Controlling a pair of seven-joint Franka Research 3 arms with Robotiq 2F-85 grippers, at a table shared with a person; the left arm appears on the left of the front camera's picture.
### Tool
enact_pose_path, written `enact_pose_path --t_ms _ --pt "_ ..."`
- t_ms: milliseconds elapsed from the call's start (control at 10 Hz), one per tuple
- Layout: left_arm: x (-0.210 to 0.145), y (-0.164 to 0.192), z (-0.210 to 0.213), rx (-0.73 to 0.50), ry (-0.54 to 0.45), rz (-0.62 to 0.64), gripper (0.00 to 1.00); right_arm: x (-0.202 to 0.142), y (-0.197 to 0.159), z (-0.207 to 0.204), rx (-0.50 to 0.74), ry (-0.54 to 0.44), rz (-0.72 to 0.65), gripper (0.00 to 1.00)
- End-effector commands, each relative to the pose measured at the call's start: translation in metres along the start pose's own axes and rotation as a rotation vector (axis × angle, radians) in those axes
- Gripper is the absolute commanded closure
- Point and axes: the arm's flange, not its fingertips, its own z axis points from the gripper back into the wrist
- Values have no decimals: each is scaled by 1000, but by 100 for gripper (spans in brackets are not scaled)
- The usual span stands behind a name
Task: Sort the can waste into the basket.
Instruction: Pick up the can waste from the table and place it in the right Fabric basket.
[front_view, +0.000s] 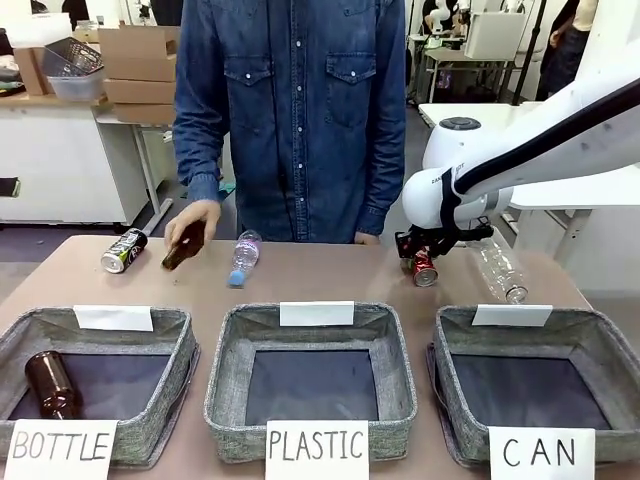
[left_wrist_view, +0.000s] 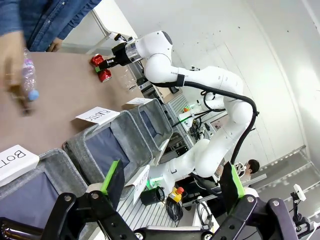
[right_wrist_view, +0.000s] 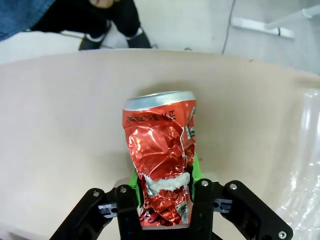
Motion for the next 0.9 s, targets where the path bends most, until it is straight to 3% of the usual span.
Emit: enact_pose_path --t_ms 0,200,400,600,800 --pt "2 -2 -2 -18 -15 -23 0 -3 -4 17 -11 15 -10 98" --pt "2 -2 -2 -18 -15 -23 0 -44 -45 110 89 51 46 98" --pt "2 -2 -2 -18 -15 -23 0 -119 -81 192 165 68 157 98" --pt "2 -2 -2 -18 -15 -23 0 -204 -104 226 218 163 313 98" --pt "2 -2 -2 -18 -15 -23 0 -267 -128 234 305 136 412 98"
